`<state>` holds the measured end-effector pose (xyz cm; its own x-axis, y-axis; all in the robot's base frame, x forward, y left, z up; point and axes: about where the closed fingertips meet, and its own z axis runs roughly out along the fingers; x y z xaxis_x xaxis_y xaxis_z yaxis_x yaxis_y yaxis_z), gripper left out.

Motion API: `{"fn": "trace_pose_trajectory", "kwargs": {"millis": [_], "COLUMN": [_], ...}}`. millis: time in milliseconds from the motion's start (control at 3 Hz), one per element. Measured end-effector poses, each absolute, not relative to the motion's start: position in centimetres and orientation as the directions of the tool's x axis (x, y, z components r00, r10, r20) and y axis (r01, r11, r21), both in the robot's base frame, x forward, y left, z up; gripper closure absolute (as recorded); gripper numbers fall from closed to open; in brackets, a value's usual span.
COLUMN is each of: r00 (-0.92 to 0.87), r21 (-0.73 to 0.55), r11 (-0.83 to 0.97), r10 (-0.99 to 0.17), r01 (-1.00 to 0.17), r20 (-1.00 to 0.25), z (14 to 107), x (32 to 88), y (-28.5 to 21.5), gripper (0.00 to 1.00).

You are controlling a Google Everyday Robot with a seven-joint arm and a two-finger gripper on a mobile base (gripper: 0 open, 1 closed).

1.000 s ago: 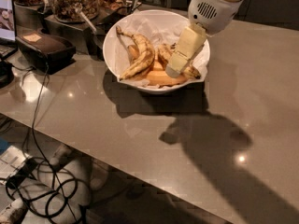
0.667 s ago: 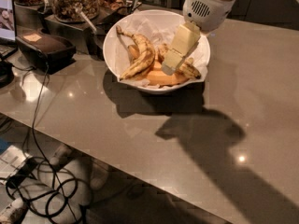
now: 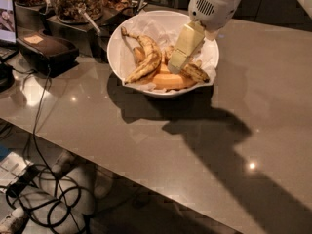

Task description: Pick banana from white bowl

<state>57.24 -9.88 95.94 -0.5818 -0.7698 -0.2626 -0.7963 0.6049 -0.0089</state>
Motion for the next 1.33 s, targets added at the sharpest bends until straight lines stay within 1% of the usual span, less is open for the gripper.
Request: {"fn": "trace_pose_trajectory", "kwargs": {"millis": [333,667,1000,1333], "r00": [-0.596,-0.593,-0.587,-0.587], "r21": [-0.007,-0.019,-0.033,-0.037], "r11": [0.618,0.616,0.611,0.611], "r10": [-0.761,-0.767,-0.774,-0.774], "r01": [-0.786,-0.788,-0.791,-0.791], "r20": [-0.256,-0.245,-0.238,-0.238], "z": [95.6,95.5,95.6,95.7], "x": [57.7,57.9,58.1,58.7], "y": [-9.9,-9.4,-9.0,-8.7], "gripper": [0.16,0.2,0.27,0.27]}}
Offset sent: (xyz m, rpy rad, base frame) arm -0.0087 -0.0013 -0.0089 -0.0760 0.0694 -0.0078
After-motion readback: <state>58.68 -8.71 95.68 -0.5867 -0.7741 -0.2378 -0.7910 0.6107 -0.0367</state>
